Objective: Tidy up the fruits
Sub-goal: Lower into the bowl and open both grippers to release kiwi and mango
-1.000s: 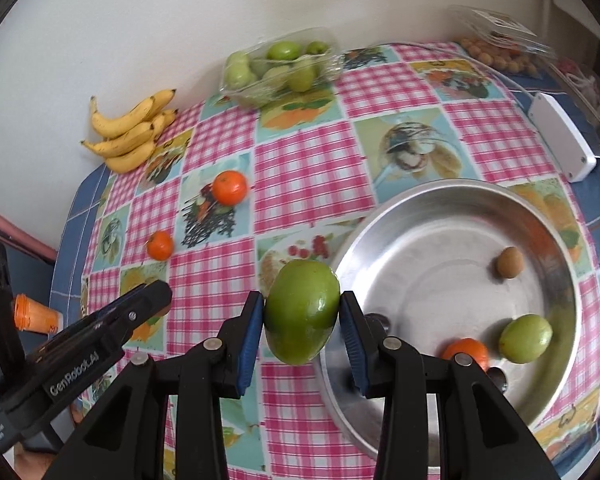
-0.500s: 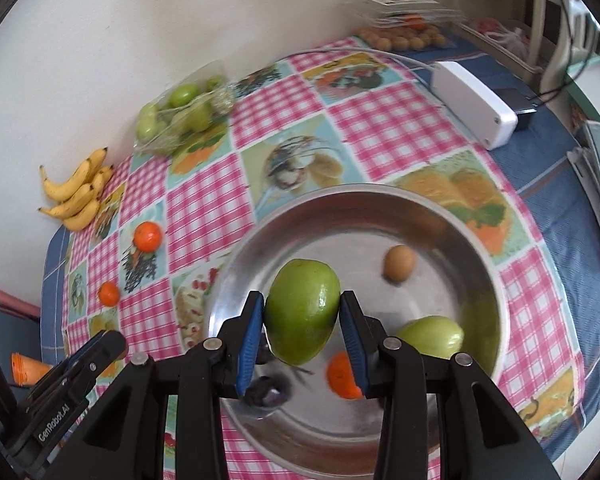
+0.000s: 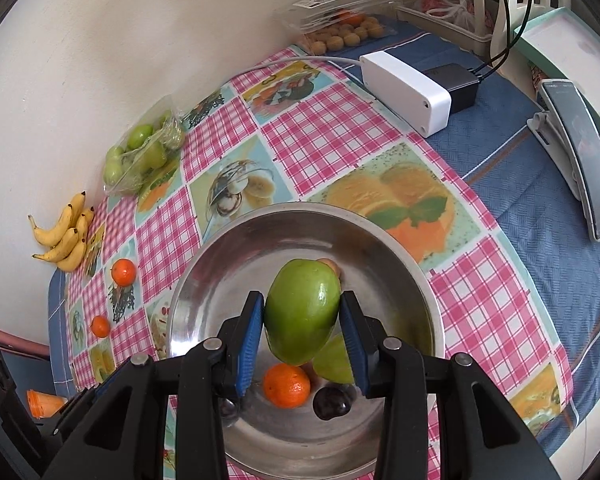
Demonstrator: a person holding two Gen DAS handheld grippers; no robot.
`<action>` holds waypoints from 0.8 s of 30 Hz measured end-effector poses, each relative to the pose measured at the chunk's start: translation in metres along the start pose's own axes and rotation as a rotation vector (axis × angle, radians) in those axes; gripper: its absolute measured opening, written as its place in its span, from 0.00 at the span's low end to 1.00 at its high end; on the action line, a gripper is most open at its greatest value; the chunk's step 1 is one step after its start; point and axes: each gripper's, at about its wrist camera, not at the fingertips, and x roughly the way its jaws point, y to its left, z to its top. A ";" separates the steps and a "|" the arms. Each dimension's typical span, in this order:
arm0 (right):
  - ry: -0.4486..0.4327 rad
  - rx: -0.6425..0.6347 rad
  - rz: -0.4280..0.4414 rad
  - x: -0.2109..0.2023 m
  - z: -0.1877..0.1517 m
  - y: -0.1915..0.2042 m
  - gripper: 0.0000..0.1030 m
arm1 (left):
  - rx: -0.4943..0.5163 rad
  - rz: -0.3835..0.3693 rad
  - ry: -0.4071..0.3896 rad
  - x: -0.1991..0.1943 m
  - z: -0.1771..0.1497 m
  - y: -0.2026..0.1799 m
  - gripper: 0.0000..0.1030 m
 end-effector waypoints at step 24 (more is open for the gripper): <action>0.056 -0.085 0.006 0.022 -0.007 0.023 0.39 | 0.097 0.087 -0.007 0.040 -0.002 -0.012 0.26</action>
